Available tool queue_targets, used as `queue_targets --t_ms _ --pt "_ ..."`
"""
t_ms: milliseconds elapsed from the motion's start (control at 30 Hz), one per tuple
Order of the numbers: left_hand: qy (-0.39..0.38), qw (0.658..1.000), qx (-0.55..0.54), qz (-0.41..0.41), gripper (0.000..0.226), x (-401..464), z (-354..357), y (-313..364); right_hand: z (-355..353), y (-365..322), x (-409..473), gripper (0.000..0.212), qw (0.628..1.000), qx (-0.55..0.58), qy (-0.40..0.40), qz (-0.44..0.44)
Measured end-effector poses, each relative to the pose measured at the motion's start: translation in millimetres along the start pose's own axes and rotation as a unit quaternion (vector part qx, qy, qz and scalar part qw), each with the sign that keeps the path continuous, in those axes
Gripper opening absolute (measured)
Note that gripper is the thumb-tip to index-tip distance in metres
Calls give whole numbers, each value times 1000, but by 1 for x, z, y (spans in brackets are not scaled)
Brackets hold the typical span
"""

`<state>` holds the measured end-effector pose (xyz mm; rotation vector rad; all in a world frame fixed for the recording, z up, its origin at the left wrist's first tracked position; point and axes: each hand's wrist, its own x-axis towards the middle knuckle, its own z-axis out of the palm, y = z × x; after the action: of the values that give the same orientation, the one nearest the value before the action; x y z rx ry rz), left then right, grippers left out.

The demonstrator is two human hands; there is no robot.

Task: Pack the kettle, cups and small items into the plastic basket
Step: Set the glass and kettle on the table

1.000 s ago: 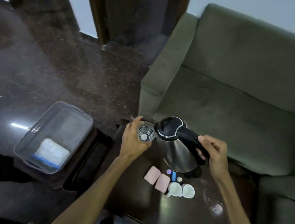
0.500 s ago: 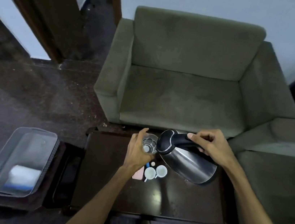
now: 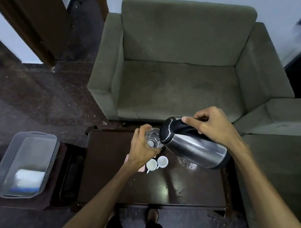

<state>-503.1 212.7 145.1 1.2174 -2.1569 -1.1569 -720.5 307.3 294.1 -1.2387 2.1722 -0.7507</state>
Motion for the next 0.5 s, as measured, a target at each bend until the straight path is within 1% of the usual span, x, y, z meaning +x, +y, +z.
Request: queue_targets --t_ms 267,433,500 --pt "20 999 -23 -20 74 -5 -1 0 5 -10 10 63 998 -62 -9 -8" --pt "22 999 -25 -29 75 -7 -2 -5 10 -18 11 70 997 -77 -20 -16" --pt "23 999 -27 -30 74 -7 -2 -6 11 -20 12 69 996 -81 -21 -16"
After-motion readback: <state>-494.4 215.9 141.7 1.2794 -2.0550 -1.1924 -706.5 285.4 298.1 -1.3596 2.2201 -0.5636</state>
